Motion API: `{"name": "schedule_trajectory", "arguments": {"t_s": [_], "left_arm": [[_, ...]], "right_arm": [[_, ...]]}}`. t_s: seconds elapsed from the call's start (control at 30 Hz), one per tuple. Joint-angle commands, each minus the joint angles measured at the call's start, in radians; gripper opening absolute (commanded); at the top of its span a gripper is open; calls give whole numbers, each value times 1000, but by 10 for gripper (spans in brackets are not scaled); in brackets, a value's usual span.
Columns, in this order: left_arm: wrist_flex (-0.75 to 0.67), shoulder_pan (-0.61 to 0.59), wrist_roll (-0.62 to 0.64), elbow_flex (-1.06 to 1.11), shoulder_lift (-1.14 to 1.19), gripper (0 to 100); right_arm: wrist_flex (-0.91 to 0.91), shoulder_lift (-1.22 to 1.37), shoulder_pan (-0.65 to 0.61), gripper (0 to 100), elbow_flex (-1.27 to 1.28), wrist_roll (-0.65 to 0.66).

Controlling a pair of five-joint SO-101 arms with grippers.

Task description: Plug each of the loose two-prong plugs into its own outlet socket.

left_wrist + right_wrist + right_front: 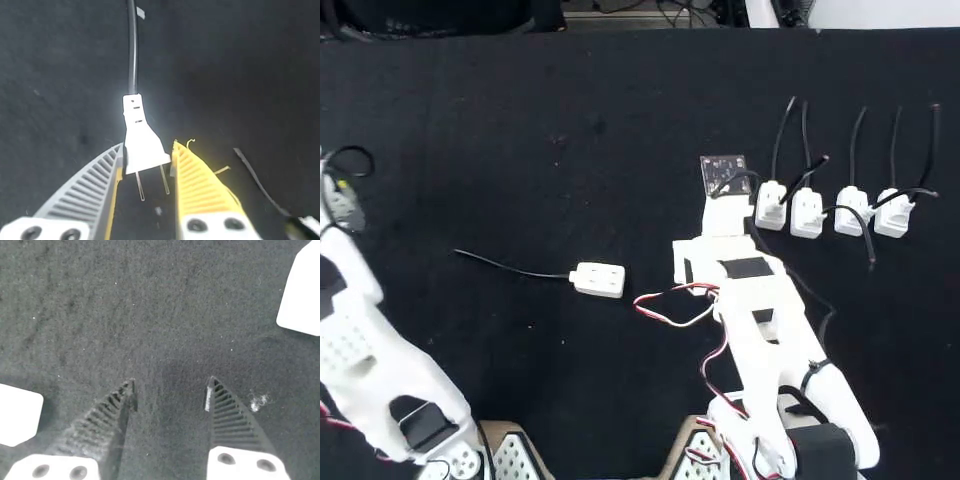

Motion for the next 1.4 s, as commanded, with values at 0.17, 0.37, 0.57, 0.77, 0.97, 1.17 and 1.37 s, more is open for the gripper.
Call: {"name": "schedule_trajectory", "arguments": {"t_s": [0.17, 0.37, 0.57, 0.77, 0.97, 1.17, 1.37], "left_arm": [[0, 288, -2, 430, -537, 30], [0, 541, -3, 647, -770, 30], [-98, 769, -5, 851, -921, 30], [-255, 897, -161, 1095, -1008, 30], [-448, 977, -269, 1417, -1046, 30], [-638, 972, -319, 1609, -1076, 37], [-623, 967, -325, 1610, -1083, 218]], "right_arm": [[-18, -38, 23, 212, -47, -6], [-18, -38, 26, 212, -47, -6], [-18, -38, 26, 212, -47, -6], [-18, -38, 26, 212, -47, -6], [-18, -38, 26, 212, -47, -5], [-18, -38, 23, 212, -47, -5], [-20, -35, 23, 212, -47, -5]]}}
